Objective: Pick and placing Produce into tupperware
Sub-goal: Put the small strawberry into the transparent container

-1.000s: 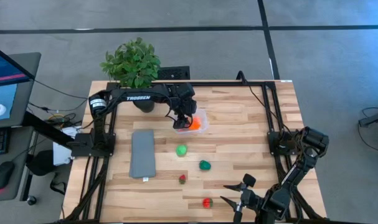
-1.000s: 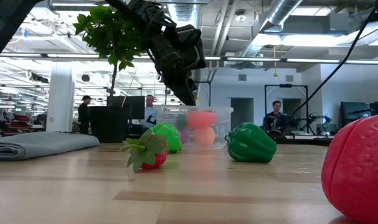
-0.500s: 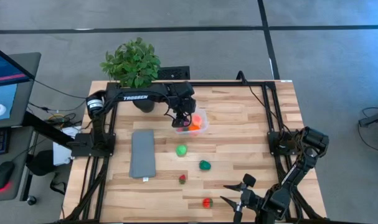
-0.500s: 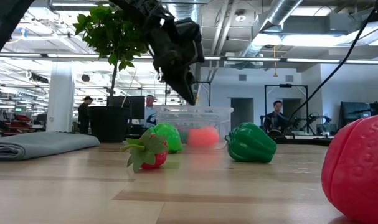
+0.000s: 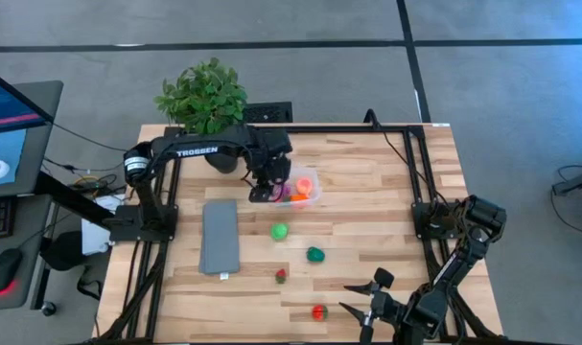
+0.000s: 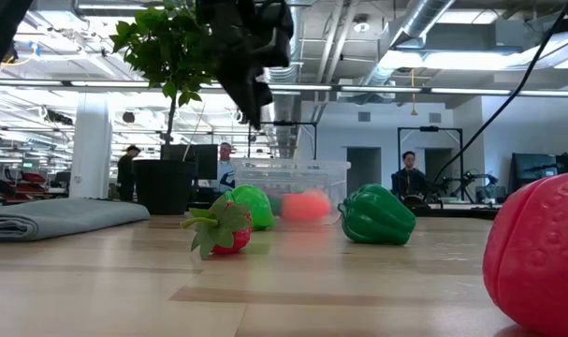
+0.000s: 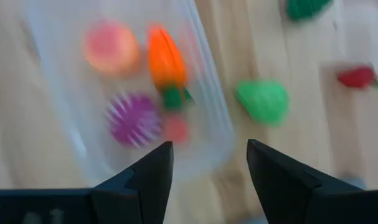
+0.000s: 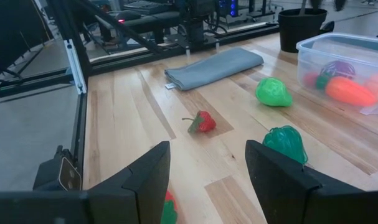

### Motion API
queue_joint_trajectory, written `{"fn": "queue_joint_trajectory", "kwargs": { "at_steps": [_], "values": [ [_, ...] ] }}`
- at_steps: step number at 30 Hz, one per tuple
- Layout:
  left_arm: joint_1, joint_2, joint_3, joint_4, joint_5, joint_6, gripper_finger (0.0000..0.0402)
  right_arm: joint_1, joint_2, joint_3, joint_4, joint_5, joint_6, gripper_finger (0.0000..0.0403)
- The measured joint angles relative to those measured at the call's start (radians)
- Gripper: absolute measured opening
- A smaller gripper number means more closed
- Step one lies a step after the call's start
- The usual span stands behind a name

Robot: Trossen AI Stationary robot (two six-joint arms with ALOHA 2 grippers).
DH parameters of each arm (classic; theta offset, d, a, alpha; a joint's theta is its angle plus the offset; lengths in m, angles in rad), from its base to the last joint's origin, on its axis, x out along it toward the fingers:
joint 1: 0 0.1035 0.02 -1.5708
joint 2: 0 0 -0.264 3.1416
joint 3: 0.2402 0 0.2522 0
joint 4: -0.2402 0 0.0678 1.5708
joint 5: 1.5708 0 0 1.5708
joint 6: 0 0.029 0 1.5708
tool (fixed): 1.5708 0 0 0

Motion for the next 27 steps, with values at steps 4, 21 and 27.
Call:
{"fn": "queue_joint_trajectory", "kwargs": {
  "at_steps": [4,21,27],
  "values": [
    [-0.025,-0.010,-0.015,-0.131,0.026,-0.049,0.0194,0.002,0.000,0.000,0.008,0.000,0.000,0.0233],
    [-0.270,-0.278,-0.065,-0.154,-0.066,-0.204,0.0194,0.003,0.000,0.000,0.037,-0.003,-0.002,0.0233],
    [-0.435,-0.454,-0.215,-0.020,-0.214,-0.284,0.0194,0.003,0.000,0.000,0.037,-0.001,-0.013,0.0233]
  ]
}}
